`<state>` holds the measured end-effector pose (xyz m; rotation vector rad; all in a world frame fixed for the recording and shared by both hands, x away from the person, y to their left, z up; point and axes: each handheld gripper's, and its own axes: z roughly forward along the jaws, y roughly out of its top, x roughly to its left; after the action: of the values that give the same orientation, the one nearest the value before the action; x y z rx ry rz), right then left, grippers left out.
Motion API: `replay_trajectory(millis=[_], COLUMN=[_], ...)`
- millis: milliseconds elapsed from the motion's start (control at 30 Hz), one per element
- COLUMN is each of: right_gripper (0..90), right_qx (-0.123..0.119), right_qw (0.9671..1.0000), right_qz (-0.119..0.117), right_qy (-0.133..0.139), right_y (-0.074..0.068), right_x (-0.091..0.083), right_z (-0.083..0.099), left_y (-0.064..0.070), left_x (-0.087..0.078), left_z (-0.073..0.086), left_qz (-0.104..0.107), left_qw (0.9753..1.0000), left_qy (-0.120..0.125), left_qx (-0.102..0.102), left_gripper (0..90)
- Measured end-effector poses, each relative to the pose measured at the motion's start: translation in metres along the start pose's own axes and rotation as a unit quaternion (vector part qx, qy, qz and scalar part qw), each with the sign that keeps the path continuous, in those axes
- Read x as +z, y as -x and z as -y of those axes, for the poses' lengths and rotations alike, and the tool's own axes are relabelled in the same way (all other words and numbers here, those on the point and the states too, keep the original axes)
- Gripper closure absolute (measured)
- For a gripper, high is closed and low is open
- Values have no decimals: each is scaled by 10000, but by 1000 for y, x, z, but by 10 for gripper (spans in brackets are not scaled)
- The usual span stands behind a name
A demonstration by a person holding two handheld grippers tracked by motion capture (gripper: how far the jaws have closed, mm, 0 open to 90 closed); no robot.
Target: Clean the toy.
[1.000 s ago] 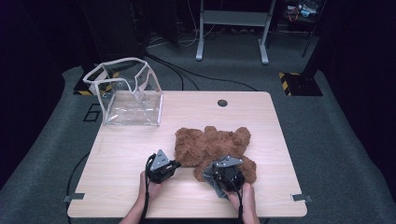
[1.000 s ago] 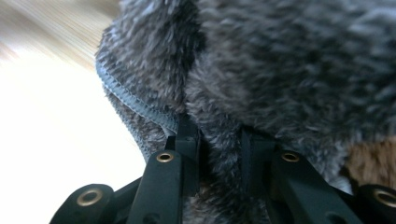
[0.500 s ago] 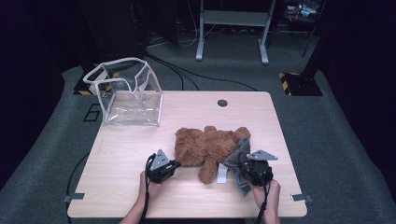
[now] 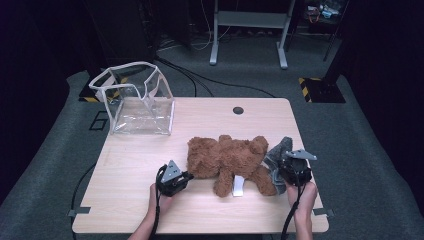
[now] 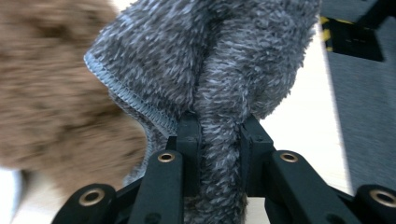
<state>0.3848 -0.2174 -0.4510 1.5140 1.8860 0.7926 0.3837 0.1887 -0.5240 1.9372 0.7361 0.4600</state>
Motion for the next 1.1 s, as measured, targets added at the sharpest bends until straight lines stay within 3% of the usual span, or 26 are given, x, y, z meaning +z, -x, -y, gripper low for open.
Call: replay_trajectory(millis=[100,167,367,433,533,667,800,867,900,1100], right_gripper=[735,735,734,733,729,729,729,729,729,728], right_qx=[93,28,134,179,207,313,255,273,276,264], right_qw=[9999,9999,9998,9998,9997,9994,9995,9994,9994,9993], right_qz=[107,141,29,-43,-85,-98,-134,-153,-155,-203], right_qy=[-28,-61,-127,-103,-117,-144,-159,-137,-143,-169], right_y=[9,14,28,31,33,37,38,37,37,35], right_x=[4,7,21,23,26,30,32,32,32,32], right_z=[-2,-3,-6,-6,-4,-2,-3,-3,-4,-3], left_y=[0,1,2,6,13,28,46,56,64,93], left_x=[0,1,-3,-6,-12,-17,-13,-6,0,30], left_z=[0,0,-1,-1,-1,-8,-16,-18,-19,-27], left_qz=[-22,-31,-121,-105,-99,38,90,15,99,29], left_qw=[10000,9999,9998,9997,9998,9997,9997,9995,9991,9981], left_qy=[-73,-126,-181,-169,-136,-119,-187,-233,-319,-602], left_qx=[17,18,-32,-166,-141,-195,-158,-221,-259,-103], left_gripper=[797,769,558,481,403,328,284,257,252,233])
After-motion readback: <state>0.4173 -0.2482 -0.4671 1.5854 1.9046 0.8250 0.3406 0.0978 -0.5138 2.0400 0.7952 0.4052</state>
